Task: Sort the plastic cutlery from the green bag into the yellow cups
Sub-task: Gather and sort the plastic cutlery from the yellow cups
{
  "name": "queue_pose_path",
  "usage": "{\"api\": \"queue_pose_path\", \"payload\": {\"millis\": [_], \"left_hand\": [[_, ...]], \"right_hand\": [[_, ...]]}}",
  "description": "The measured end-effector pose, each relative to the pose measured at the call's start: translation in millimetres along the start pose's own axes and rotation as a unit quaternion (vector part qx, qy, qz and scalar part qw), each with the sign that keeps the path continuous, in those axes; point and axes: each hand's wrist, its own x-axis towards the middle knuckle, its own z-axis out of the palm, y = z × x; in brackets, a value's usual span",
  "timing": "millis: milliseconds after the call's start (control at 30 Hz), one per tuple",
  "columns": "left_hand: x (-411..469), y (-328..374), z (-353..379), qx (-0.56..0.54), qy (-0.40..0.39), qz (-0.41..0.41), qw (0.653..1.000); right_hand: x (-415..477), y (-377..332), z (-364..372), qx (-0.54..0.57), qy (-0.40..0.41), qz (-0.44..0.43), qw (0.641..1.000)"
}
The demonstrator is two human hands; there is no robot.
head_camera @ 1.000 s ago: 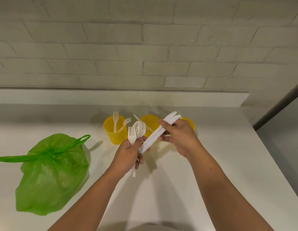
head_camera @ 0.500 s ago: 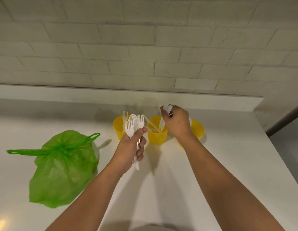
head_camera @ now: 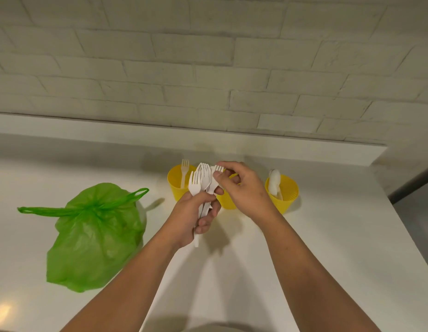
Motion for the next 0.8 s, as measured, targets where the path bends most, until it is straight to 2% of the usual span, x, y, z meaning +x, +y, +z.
{"api": "queue_pose_path", "payload": {"millis": [67,200,367,467,633,800], "left_hand": [[-2.1,0.8,3.2,-0.001,-0.029,-0.001,1.000],[-6.2,3.1,9.2,0.052,-0.053,0.020,0.997],[-6.2,2.3,8.1,0.121,-0.039,0.104,0.986],[-5.9,1.6,6.6,0.122,-0.024,0.122,0.985],[-1.4,-1.4,3.7,0.177,-0.010,0.113,0.978],[-0.3,-7.9,-3.4,0.180,0.005,0.103,0.978]], "right_hand": [[-5.6,-5.0,-2.3,0.074,-0.047,-0.001,0.996],[-6.4,-0.6,-6.9,0.165,-0.068,-0.001,0.984],[-12.8,2.0,-10.6,0.269,-0.107,0.002,0.957],[-13.6,3.3,-12.5,0.297,-0.077,0.035,0.951],[-7.1,8.0,-8.9,0.240,-0.024,0.081,0.967],[0.1,8.5,-15.5,0.350,0.023,0.130,0.927]]}}
